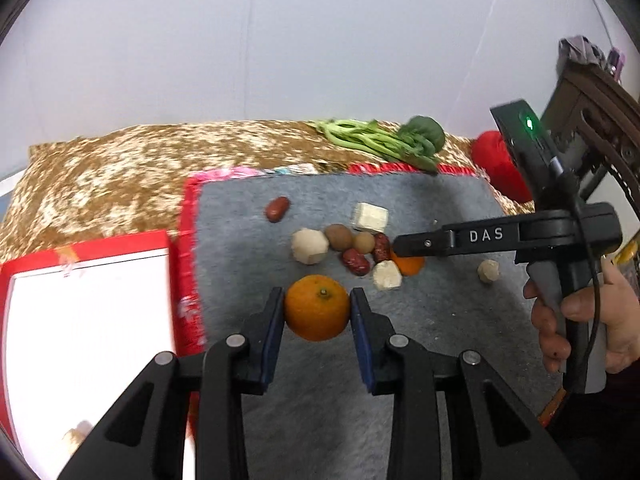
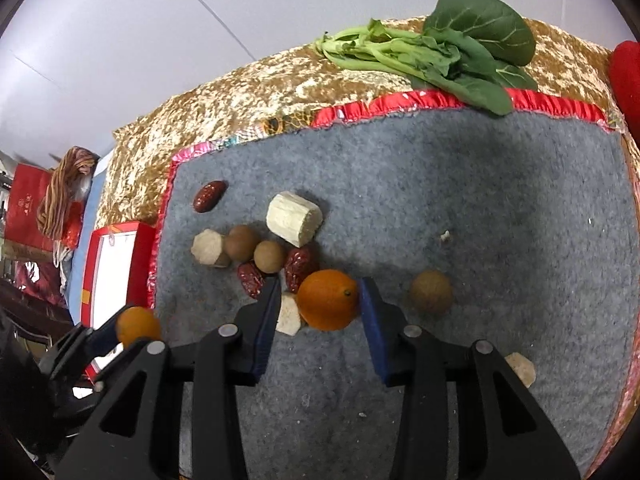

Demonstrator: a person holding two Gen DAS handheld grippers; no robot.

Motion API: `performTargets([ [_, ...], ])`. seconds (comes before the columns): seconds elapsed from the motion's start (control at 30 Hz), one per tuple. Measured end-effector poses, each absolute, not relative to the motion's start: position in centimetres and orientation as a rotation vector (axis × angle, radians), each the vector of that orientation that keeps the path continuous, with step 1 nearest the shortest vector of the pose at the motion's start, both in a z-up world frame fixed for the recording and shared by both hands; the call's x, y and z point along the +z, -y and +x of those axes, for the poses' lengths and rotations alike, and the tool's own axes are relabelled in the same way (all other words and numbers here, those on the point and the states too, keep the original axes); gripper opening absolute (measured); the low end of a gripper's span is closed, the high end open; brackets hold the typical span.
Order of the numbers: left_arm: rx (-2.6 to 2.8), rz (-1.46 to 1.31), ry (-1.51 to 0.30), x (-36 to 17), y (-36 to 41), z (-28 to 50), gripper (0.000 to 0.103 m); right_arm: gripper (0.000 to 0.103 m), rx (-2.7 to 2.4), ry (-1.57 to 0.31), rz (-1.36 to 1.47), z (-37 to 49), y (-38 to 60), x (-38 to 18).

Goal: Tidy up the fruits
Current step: 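Grasp an orange with the right tool while the left tool grasps another orange, then carry both oranges over the white tray and open both tools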

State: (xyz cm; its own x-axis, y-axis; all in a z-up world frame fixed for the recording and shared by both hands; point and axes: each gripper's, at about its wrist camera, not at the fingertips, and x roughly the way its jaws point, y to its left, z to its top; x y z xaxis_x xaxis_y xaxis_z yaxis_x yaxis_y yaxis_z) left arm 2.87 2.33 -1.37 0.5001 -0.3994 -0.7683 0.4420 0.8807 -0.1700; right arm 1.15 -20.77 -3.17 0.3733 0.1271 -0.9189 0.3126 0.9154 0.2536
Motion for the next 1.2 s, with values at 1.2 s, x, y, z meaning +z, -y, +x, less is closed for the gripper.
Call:
performTargets([
  [1.2,-0.049,-0.144,-0.98,-2.8,-20.1,2.2,0.032,0.036,0.384,-1.057,0.203,1.5,1.2,-0.7],
])
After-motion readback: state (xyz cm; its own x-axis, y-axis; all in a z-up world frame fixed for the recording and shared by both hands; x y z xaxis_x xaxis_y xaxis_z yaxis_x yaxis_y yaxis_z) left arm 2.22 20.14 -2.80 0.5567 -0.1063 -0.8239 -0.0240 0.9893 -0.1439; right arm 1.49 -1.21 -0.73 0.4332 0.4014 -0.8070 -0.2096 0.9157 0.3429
